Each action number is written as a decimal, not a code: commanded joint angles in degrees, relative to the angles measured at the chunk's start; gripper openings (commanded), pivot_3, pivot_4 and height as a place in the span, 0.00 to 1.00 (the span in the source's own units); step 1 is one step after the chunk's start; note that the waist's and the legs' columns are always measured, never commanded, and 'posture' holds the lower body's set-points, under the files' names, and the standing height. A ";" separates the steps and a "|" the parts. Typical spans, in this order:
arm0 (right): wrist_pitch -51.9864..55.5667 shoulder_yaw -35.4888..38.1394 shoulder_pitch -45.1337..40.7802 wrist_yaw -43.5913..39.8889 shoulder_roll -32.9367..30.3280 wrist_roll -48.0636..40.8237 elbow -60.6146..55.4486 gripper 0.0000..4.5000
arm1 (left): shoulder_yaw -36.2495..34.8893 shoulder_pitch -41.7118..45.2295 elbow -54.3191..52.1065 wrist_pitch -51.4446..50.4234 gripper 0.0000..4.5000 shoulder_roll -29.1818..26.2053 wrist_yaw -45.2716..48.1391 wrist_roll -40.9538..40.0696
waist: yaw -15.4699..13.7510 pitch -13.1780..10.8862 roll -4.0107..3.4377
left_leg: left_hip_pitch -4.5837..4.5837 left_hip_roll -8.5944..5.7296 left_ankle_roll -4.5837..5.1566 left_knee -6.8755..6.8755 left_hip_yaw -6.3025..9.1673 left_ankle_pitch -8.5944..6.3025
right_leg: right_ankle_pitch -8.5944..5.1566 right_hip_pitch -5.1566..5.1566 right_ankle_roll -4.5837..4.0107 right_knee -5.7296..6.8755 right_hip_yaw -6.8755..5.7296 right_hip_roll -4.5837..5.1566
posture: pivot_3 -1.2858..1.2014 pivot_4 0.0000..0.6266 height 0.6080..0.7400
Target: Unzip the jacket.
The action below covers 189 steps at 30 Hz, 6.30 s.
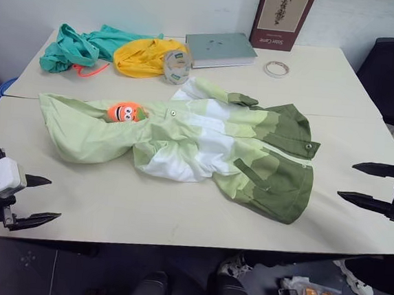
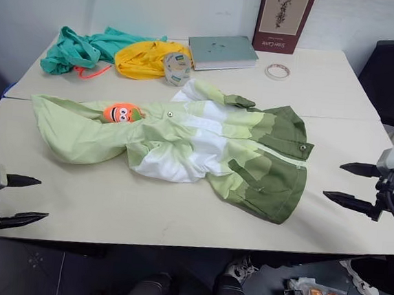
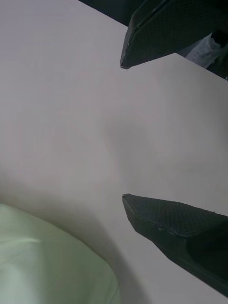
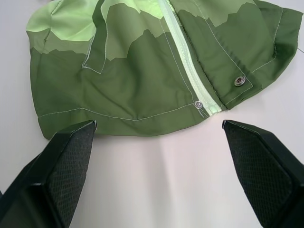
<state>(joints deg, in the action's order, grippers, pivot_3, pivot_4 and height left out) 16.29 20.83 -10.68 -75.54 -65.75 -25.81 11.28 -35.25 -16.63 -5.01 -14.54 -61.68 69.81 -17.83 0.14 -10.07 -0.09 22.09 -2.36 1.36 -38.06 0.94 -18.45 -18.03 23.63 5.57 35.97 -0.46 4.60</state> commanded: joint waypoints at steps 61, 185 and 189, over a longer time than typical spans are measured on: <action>0.82 -19.84 13.86 31.43 15.85 19.98 -32.99 0.91 | 56.30 68.43 35.62 40.73 0.86 25.70 -7.85 29.73 | -1.50 0.05 0.21 | 0.21 -0.23 0.26 -1.05 -0.04 -0.17 | 0.04 0.02 0.07 0.92 -0.02 -0.12 | 0.52 0.24 1.00; 10.64 -18.39 -7.13 26.16 15.87 2.07 -34.87 1.00 | 54.99 87.18 52.44 54.85 0.84 34.38 -11.97 30.80 | -1.63 -0.05 0.46 | 0.76 -0.29 0.52 -1.77 0.07 -0.43 | 0.14 0.21 0.26 0.95 -0.13 -0.06 | 0.52 0.24 1.00; 2.30 -25.79 -15.14 21.94 15.77 10.04 -28.38 1.00 | 49.02 85.31 46.62 39.04 0.84 31.09 3.08 17.07 | -1.30 -0.05 0.45 | 0.88 -0.29 0.52 -1.80 0.04 -0.43 | 0.14 0.35 0.26 0.99 -0.20 -0.07 | 0.52 0.24 1.00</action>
<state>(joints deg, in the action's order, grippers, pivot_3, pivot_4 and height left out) 23.13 -3.31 -23.65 -51.75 -49.89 -19.26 -18.75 17.34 68.63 45.93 31.24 -29.15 66.56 6.55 -1.16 -10.11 0.36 23.06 -2.64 1.88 -39.89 0.97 -18.88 -17.90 24.08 5.83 37.02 -0.70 4.53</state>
